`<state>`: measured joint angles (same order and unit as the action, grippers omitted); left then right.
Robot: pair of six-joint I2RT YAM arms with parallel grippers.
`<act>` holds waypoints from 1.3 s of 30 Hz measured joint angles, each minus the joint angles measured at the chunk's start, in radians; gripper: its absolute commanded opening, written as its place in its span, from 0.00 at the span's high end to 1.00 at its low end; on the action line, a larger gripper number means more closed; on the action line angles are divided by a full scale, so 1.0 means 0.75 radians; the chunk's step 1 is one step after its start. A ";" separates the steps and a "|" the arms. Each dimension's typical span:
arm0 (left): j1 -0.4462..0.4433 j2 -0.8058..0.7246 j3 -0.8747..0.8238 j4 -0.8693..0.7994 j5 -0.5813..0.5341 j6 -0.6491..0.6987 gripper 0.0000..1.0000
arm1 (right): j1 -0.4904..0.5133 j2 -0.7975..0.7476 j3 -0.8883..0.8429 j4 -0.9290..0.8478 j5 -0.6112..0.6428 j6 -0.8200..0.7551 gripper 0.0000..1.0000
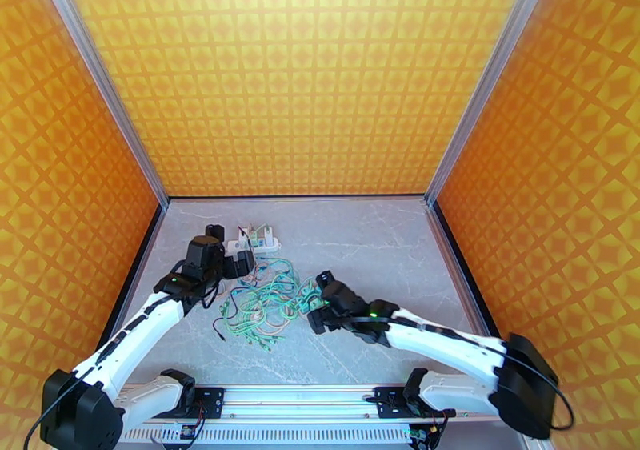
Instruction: Pull the plug off the socket
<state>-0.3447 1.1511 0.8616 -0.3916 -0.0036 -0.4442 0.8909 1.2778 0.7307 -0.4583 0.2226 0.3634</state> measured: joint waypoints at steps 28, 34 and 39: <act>-0.456 0.083 0.067 -0.040 -0.013 -0.013 0.06 | -0.203 0.284 0.170 0.007 0.115 0.158 0.09; -0.557 0.137 0.104 -0.070 -0.019 -0.028 0.17 | -0.206 0.118 0.112 -0.001 0.090 0.146 0.12; -0.667 0.239 0.190 -0.090 -0.023 -0.017 0.39 | -0.244 -0.046 0.040 -0.030 0.081 0.162 0.18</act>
<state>-0.8452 1.3300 1.0042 -0.4587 -0.0208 -0.4572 0.7082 1.2434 0.7605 -0.4805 0.2836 0.4847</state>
